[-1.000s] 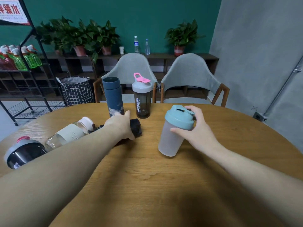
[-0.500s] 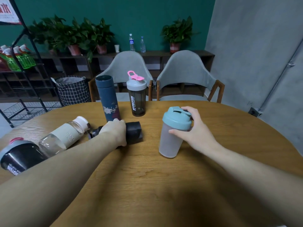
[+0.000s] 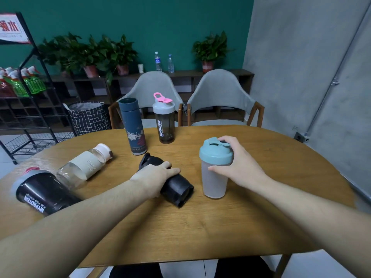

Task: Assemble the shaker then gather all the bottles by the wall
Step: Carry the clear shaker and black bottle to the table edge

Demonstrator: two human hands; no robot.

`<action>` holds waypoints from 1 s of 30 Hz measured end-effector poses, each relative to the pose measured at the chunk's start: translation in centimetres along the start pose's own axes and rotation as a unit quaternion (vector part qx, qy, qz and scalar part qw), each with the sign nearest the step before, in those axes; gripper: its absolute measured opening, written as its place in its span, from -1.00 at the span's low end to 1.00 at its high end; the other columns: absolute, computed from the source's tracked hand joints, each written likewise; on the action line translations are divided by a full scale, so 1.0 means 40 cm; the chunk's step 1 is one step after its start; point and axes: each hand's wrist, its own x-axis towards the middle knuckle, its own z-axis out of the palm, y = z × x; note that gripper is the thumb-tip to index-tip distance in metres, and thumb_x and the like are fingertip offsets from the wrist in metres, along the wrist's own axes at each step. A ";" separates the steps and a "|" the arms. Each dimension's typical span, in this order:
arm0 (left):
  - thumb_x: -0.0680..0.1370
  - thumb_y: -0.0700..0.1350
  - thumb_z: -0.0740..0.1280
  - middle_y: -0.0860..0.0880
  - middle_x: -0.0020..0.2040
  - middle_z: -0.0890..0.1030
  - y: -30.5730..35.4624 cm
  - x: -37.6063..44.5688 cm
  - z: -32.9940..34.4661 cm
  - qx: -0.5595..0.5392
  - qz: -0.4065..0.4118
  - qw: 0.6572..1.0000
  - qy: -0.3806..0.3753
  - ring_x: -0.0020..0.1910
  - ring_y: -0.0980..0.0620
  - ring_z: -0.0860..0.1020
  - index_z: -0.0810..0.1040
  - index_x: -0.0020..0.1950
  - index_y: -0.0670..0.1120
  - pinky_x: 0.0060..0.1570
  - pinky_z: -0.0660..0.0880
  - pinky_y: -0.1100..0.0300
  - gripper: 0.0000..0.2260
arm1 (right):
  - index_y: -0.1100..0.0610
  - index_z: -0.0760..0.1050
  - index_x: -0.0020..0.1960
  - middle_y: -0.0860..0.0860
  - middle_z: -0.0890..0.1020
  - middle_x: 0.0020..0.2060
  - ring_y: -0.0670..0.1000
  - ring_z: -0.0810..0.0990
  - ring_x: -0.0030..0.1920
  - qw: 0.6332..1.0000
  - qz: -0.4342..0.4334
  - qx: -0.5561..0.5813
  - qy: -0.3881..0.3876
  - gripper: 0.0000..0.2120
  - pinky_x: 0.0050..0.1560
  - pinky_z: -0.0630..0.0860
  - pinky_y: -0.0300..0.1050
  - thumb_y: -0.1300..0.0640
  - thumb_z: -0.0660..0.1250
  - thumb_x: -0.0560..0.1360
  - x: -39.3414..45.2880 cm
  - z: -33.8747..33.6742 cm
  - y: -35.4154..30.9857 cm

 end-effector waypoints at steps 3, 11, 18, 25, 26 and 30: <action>0.56 -0.29 0.33 0.10 0.67 -0.04 -0.024 -0.023 -0.001 -0.016 0.004 0.999 -0.037 0.42 -0.17 0.47 0.09 0.62 0.24 0.28 0.50 -0.03 -0.23 | -0.27 0.21 0.36 -0.07 0.45 0.31 -0.05 0.50 0.18 1.000 0.001 -0.016 -0.007 -0.24 0.08 0.58 -0.03 -0.13 0.58 0.33 -0.018 -0.010 -0.001; 0.70 -0.25 0.09 -0.16 0.59 0.28 -0.009 -0.060 -0.013 -0.270 0.003 0.962 0.034 0.60 -0.05 0.17 0.52 0.29 -0.25 0.36 0.09 0.39 -0.73 | -0.30 0.20 0.35 -0.07 0.44 0.33 -0.04 0.50 0.19 1.000 0.006 -0.027 -0.004 -0.24 0.11 0.59 0.02 -0.14 0.58 0.32 -0.055 -0.027 -0.011; 0.45 -0.03 0.56 -0.03 0.43 0.23 -0.002 -0.018 0.052 -0.350 -0.156 0.917 0.113 0.31 -0.27 0.42 0.39 0.34 0.09 0.23 0.51 -0.18 -0.46 | -0.29 0.20 0.38 -0.07 0.44 0.34 -0.04 0.50 0.20 0.999 0.018 -0.039 0.008 -0.23 0.13 0.59 0.04 -0.14 0.58 0.33 -0.082 -0.040 -0.014; 0.41 -0.12 0.60 -0.20 0.62 0.00 -0.008 -0.008 0.034 -0.456 -0.258 0.847 0.083 0.46 -0.34 0.33 -0.24 0.63 0.23 0.34 0.40 -0.23 0.15 | -0.26 0.22 0.39 -0.07 0.43 0.35 -0.04 0.49 0.22 0.999 0.024 -0.033 0.026 -0.23 0.15 0.57 0.02 -0.12 0.58 0.34 -0.097 -0.066 -0.004; 0.41 -0.11 0.60 -0.25 0.58 0.11 -0.020 -0.008 0.033 -0.468 -0.270 0.838 0.076 0.45 -0.34 0.35 -0.25 0.63 0.21 0.33 0.39 -0.23 0.15 | -0.25 0.22 0.40 -0.07 0.43 0.35 -0.05 0.48 0.22 0.999 0.022 -0.033 0.027 -0.23 0.15 0.57 0.01 -0.11 0.58 0.34 -0.094 -0.068 -0.003; 0.38 -0.11 0.60 -0.24 0.52 0.28 -0.032 0.019 0.039 -0.548 -0.275 0.783 0.107 0.39 -0.31 0.40 -0.12 0.64 0.18 0.31 0.43 -0.25 0.10 | -0.26 0.21 0.39 -0.07 0.43 0.36 -0.05 0.48 0.23 0.999 0.027 -0.026 0.025 -0.23 0.14 0.57 0.01 -0.12 0.58 0.34 -0.077 -0.078 0.032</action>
